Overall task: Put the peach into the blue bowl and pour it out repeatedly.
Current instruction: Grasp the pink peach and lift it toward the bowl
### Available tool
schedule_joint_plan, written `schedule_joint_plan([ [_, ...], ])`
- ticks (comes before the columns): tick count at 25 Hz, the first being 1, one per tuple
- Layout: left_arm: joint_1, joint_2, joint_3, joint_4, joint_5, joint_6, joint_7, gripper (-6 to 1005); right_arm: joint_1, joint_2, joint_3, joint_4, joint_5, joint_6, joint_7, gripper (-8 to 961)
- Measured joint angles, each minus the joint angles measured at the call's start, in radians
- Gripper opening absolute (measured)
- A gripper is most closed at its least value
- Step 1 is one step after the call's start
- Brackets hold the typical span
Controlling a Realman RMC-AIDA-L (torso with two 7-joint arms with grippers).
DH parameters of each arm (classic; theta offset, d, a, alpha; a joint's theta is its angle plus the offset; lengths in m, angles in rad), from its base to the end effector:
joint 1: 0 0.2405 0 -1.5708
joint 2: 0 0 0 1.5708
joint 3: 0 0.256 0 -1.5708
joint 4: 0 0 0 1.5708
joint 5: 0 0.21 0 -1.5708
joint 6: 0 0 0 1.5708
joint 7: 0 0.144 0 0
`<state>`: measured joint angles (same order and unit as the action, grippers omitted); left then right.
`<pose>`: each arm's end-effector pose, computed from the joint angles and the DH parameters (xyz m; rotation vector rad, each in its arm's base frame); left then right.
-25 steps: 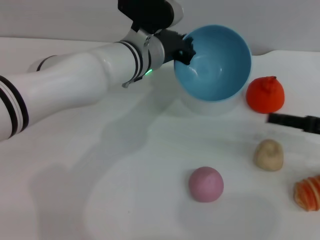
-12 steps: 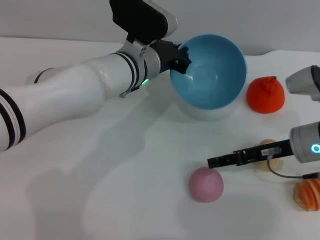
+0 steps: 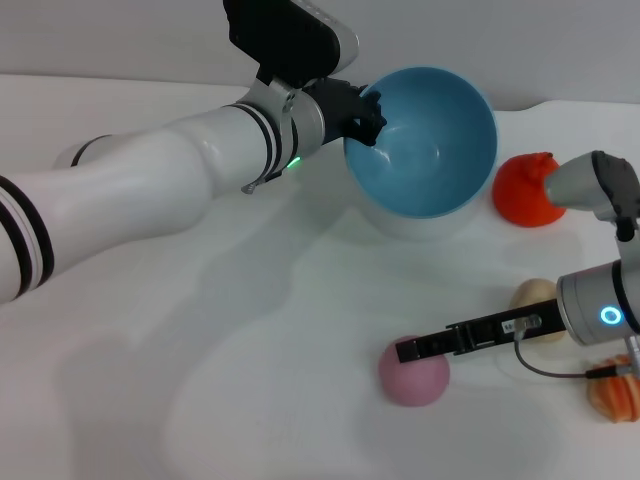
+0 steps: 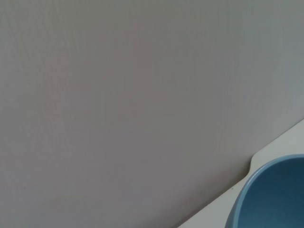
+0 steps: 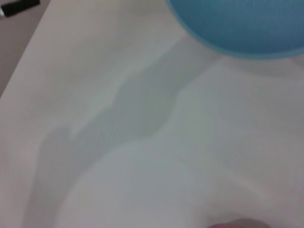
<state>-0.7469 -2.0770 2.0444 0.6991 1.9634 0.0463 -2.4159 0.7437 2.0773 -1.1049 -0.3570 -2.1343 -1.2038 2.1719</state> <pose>-0.1660 0.4236 -0.1106 -2.2399 -0.5320 -0.2201 0.2571 0.3352 -0.0941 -2.6371 1.6277 0.0608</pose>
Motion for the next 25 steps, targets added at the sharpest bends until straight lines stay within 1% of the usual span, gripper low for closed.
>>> schedule_joint_plan([
  [5, -0.002, 0.000, 0.010, -0.004, 0.000, -0.006, 0.000, -2, -0.009, -0.003, 0.003, -0.002, 0.001, 0.003, 0.003, 700],
  [12, 0.001, 0.001, 0.018, -0.001, 0.000, -0.014, 0.000, -1, 0.001, -0.002, -0.042, -0.013, -0.006, 0.002, 0.001, 696],
  [18, -0.001, 0.000, 0.018, -0.003, 0.000, -0.014, 0.000, -1, -0.018, -0.003, -0.042, -0.053, -0.004, 0.003, -0.003, 491],
  [19, -0.001, 0.000, 0.018, -0.004, 0.000, -0.014, 0.000, -1, -0.026, -0.003, -0.043, -0.070, -0.003, 0.002, -0.005, 444],
  [23, 0.000, 0.000, 0.018, -0.006, 0.000, -0.015, 0.000, 0, -0.068, -0.002, -0.037, -0.171, 0.004, -0.020, -0.008, 255],
  [25, 0.005, 0.000, 0.017, -0.008, 0.000, -0.015, 0.000, 0, -0.095, -0.003, -0.029, -0.237, 0.043, -0.057, -0.008, 180],
])
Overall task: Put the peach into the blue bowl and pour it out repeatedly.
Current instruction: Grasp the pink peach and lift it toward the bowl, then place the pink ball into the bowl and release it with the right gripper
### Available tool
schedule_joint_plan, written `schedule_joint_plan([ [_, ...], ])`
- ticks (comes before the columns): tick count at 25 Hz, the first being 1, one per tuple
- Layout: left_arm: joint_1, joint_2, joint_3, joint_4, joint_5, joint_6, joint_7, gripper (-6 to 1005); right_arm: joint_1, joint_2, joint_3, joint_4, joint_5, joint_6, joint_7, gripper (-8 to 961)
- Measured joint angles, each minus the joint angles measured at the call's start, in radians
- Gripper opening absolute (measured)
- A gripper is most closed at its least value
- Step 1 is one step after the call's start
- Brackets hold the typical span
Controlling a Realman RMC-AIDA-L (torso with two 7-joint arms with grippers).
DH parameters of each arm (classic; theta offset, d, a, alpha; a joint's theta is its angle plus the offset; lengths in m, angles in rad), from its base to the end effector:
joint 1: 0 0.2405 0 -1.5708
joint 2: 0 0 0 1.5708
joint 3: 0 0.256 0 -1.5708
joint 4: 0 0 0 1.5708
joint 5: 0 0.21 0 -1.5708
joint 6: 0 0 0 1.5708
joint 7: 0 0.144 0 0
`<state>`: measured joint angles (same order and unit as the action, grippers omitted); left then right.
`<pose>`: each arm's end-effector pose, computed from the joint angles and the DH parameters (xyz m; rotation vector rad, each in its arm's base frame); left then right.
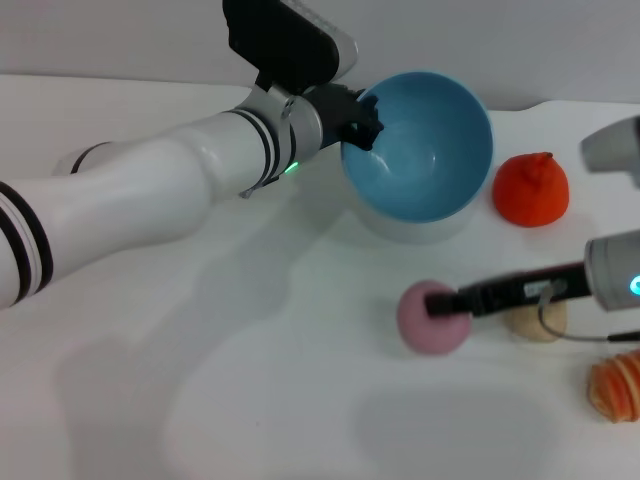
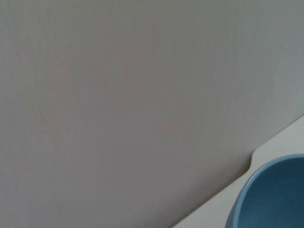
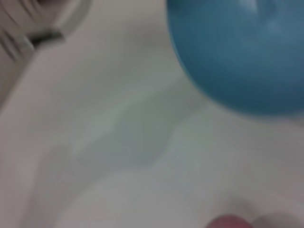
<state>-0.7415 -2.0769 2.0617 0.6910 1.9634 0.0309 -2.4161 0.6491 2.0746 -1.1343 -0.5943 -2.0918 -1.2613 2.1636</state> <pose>-0.1704 0.4216 -0.1120 -2.2372 -0.5238 -0.2082 0.2472 0.3480 -0.0658 -2.6631 1.4513 0.1764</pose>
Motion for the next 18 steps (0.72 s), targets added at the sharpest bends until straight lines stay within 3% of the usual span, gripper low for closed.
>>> schedule_joint_plan([
  [3, 0.012, 0.000, 0.001, -0.002, 0.000, 0.001, 0.000, 0, -0.038, -0.005, 0.019, -0.134, 0.055, -0.075, -0.006, 135],
  [9, 0.025, 0.000, 0.068, -0.002, -0.001, 0.003, 0.000, 0, -0.067, -0.004, 0.155, -0.380, 0.063, -0.213, -0.011, 110],
  [13, 0.025, 0.000, 0.077, 0.000, -0.009, 0.031, -0.012, -1, -0.059, -0.006, 0.222, -0.396, 0.063, -0.195, -0.009, 90],
  [18, -0.007, 0.004, 0.068, 0.007, -0.014, 0.095, -0.060, -1, -0.053, -0.008, 0.220, -0.335, 0.043, -0.108, -0.011, 54],
])
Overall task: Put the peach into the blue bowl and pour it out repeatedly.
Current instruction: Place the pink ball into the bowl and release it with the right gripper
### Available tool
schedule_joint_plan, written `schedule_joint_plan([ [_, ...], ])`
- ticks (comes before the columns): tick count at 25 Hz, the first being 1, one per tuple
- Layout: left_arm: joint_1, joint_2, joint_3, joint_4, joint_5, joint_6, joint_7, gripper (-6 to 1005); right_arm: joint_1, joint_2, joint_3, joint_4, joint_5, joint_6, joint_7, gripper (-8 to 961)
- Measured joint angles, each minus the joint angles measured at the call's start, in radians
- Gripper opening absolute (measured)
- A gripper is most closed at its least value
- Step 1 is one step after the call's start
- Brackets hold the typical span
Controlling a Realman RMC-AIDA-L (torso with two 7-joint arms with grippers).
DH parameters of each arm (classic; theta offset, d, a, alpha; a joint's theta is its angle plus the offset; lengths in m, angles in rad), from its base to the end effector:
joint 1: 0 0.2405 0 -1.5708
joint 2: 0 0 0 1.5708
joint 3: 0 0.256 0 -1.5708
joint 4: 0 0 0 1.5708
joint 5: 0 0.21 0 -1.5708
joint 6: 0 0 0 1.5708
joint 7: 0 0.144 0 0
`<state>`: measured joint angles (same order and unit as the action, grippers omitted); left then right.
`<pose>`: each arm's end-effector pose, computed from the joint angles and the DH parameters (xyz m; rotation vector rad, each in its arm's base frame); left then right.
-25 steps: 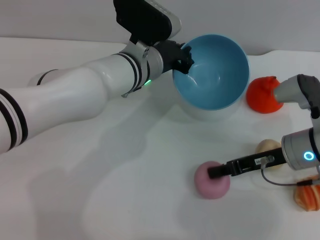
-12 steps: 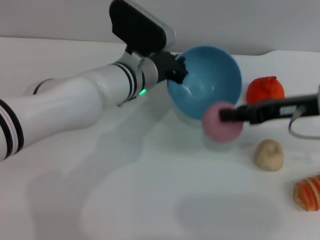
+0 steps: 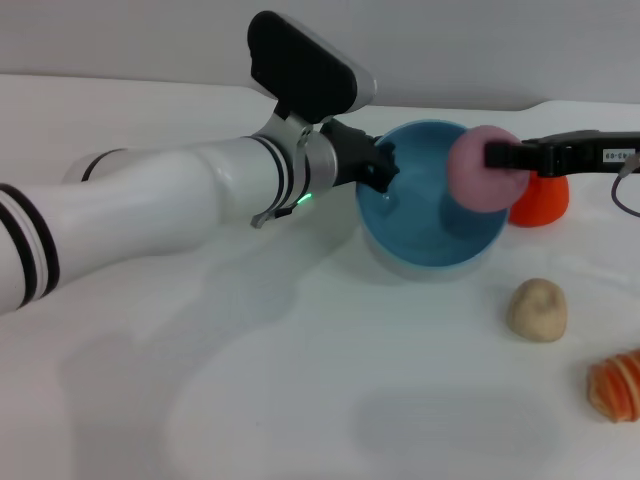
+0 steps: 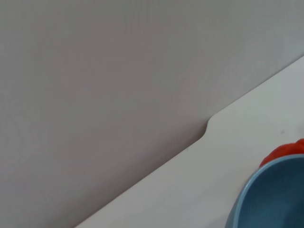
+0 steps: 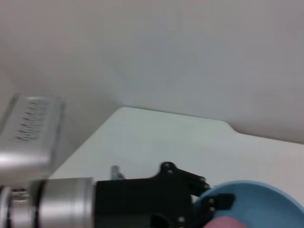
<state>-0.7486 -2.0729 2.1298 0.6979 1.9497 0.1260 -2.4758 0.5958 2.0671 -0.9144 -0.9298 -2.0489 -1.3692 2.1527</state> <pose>-0.1725 0.4045 -0.1304 -2.3477 -0.5845 -0.1482 0.2150 0.3842 0.0204 -2.5423 1.1798 0.5160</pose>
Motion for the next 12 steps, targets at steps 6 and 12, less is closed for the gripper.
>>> schedule_joint_plan([
  [6, -0.028, -0.003, 0.003, -0.003, 0.000, 0.005, -0.002, 0, 0.001, 0.003, 0.000, 0.096, 0.029, 0.094, -0.084, 63],
  [12, -0.037, -0.004, 0.021, -0.008, 0.000, -0.003, -0.002, 0, -0.009, 0.002, 0.009, 0.156, 0.153, 0.126, -0.233, 277],
])
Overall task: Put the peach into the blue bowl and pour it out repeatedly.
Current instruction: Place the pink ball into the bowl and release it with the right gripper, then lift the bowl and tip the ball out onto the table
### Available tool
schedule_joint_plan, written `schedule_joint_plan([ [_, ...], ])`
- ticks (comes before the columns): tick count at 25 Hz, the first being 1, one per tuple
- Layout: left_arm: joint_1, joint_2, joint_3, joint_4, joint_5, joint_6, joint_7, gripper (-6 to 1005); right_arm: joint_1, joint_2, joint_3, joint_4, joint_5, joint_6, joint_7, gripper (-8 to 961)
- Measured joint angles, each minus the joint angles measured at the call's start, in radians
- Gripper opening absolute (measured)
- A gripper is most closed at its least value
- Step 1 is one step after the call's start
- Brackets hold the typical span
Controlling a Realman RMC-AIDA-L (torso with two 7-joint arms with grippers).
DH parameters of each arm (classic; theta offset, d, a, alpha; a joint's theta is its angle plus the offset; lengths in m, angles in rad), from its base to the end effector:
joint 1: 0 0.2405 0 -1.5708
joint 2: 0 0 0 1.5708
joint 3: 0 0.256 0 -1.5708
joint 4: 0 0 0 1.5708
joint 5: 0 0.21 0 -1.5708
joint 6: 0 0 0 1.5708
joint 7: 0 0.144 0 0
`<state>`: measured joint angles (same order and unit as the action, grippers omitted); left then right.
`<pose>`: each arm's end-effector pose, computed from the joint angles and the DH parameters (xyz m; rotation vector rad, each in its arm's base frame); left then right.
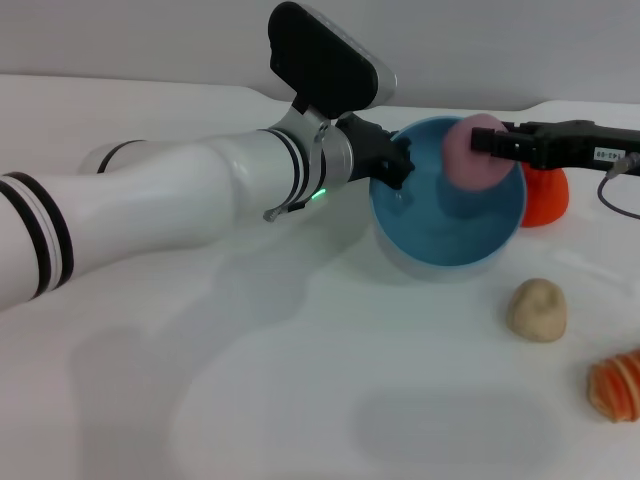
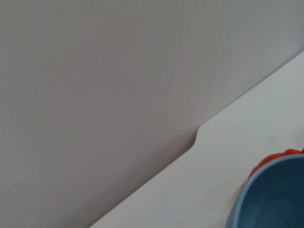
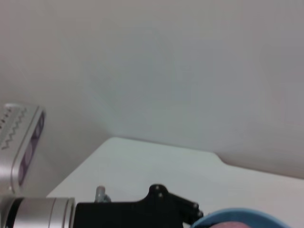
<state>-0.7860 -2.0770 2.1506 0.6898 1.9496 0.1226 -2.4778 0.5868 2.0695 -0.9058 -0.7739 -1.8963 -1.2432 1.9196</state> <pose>-0.1595 0.4069 -0.1348 -2.3717 -0.5327 -0.1488 0.2308 0.3890 0.0067 -2.4728 1.0782 0.6529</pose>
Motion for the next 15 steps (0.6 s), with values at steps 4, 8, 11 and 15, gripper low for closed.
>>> schedule_joint_plan([
  [4, 0.007, 0.000, 0.003, 0.004, 0.000, -0.001, -0.001, -1, -0.008, -0.001, 0.004, 0.015, 0.012, 0.015, -0.016, 385],
  [8, 0.008, 0.000, 0.003, 0.002, 0.000, -0.001, -0.001, -1, -0.022, -0.003, 0.006, 0.016, 0.013, 0.022, -0.020, 433],
  [11, 0.009, 0.000, 0.003, 0.002, 0.000, -0.001, -0.001, 0, -0.050, -0.002, 0.030, -0.012, 0.025, 0.023, -0.063, 468],
  [15, 0.010, 0.000, 0.021, 0.000, 0.005, -0.019, 0.006, 0, -0.114, -0.001, 0.129, -0.028, 0.137, 0.059, -0.351, 491],
])
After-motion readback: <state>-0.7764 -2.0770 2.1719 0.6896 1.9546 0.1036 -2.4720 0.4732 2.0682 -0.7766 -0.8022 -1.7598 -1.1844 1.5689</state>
